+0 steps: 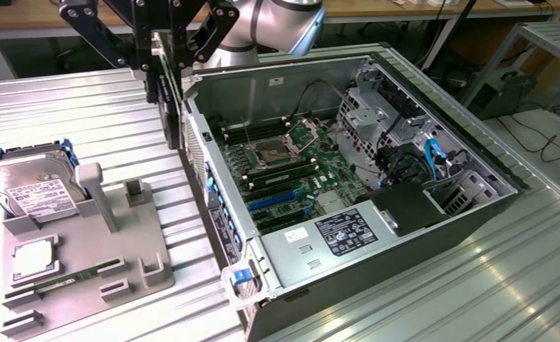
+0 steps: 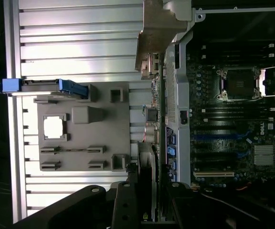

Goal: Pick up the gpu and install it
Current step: 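Pick up the gpu and move the gpu toward the slot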

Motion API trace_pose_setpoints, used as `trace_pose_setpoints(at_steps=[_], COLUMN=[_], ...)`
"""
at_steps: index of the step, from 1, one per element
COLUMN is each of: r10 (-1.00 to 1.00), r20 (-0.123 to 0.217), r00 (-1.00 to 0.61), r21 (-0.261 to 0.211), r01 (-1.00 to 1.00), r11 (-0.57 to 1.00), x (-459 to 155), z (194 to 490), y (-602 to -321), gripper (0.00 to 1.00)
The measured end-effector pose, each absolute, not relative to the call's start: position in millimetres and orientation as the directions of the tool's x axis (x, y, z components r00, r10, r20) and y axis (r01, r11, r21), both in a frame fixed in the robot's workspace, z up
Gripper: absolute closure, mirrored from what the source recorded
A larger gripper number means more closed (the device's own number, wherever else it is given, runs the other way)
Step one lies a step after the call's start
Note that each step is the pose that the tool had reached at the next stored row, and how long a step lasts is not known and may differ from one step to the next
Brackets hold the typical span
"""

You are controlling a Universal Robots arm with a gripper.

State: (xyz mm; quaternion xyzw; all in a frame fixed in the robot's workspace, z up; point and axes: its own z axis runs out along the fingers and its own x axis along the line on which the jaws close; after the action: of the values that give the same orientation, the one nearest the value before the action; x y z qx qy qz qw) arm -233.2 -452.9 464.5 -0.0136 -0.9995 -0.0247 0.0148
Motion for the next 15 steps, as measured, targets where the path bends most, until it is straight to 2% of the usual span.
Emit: trace_pose_setpoints(at_steps=[15], r10=[0.027], r20=[0.030], r00=[-0.999], r21=[0.049], r01=[0.028], r11=[0.998], x=[-212.6], z=[464.5], y=[-452.9], gripper=[0.73])
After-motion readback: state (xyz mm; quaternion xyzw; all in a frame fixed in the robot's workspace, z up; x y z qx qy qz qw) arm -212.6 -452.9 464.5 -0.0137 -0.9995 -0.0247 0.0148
